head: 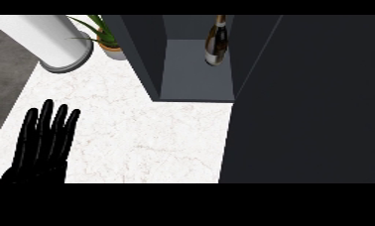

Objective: Pick up the wine, place it into the cabinet and close the cabinet

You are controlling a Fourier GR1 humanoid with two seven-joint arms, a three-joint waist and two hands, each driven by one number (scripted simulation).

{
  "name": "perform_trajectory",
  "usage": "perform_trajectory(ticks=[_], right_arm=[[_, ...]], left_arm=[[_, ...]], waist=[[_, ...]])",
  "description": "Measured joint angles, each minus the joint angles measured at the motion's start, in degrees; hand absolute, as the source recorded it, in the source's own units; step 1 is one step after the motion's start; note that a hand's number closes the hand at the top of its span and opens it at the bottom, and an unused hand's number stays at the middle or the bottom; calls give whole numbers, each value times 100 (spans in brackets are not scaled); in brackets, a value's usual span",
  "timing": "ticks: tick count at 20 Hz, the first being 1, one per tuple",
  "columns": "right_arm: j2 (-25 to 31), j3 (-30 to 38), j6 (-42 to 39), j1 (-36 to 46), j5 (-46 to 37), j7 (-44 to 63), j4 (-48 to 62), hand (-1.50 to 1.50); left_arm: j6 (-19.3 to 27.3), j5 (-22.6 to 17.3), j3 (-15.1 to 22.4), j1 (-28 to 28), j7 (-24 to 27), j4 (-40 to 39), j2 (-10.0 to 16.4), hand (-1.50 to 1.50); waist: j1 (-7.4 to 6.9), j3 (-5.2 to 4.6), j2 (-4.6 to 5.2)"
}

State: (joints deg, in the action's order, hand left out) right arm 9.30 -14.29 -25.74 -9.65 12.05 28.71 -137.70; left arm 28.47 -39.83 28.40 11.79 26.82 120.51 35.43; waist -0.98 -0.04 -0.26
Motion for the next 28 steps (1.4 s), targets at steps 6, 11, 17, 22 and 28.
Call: perform_trajectory(ticks=[6, 11, 17, 22, 28], right_arm=[[-408, -1098, 400, 127, -120, 515, -63, 150], [-750, -1960, 980, 680, -918, 969, -148, 150], [-880, -2851, 2055, 1815, -1822, 978, 470, 150], [-881, -3099, 3014, 3050, -2031, 1174, 1190, 150], [-916, -2798, 3908, 4544, -1743, 1122, 2447, 150]], left_arm=[[-909, -605, -968, 996, 343, 171, 422, -150], [-1544, -936, -1681, 1680, 492, 278, 669, -150], [-2385, -1385, -2555, 2118, 526, 55, 878, -150], [-2965, -1583, -3081, 2432, 487, 20, 923, -150], [-3366, -1877, -3556, 2519, 227, -23, 942, -150]], waist=[[-3, -7, -5], [-17, -7, -12], [-48, -9, -6], [-77, -7, 1], [-93, -5, 19]])
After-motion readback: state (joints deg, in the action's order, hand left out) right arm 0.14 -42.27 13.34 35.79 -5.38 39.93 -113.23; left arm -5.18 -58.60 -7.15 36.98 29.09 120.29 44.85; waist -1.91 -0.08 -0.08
